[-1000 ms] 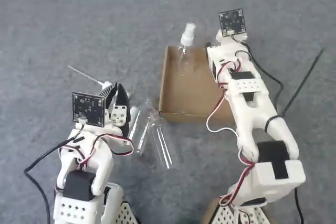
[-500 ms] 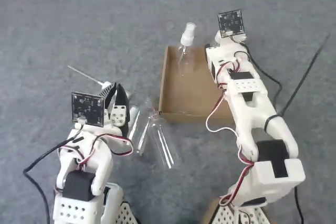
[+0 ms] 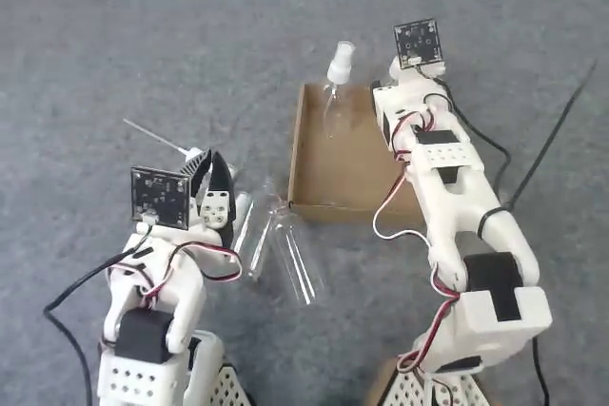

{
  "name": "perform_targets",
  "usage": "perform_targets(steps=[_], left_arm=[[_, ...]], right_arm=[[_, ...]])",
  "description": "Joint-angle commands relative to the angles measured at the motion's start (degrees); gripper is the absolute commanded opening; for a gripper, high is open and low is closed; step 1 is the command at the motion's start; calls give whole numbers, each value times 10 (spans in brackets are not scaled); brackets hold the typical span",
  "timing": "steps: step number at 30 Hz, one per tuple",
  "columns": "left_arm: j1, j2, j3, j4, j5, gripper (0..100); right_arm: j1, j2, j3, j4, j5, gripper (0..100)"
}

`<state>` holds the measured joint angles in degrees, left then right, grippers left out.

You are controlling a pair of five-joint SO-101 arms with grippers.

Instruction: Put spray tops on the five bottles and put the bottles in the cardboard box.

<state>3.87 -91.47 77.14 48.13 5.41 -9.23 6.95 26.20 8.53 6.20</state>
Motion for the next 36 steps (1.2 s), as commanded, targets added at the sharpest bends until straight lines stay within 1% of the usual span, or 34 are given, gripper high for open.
perform_targets(steps=[1,4,9,11,30,36], left_arm=[[-4,-7,-3,-15,1,12],[-4,-7,-3,-15,1,12],[-4,-7,-3,-15,1,12],[-4,-7,-3,-15,1,12],[-4,-7,-3,-15,1,12],[-4,-7,-3,-15,1,12]], right_arm=[[3,-8,-9,1,6,11],[3,-8,-8,1,7,14],[2,-9,2,0,7,114],[2,-9,3,0,7,132],[-7,-15,3,1,7,143],[-7,-15,4,1,7,266]])
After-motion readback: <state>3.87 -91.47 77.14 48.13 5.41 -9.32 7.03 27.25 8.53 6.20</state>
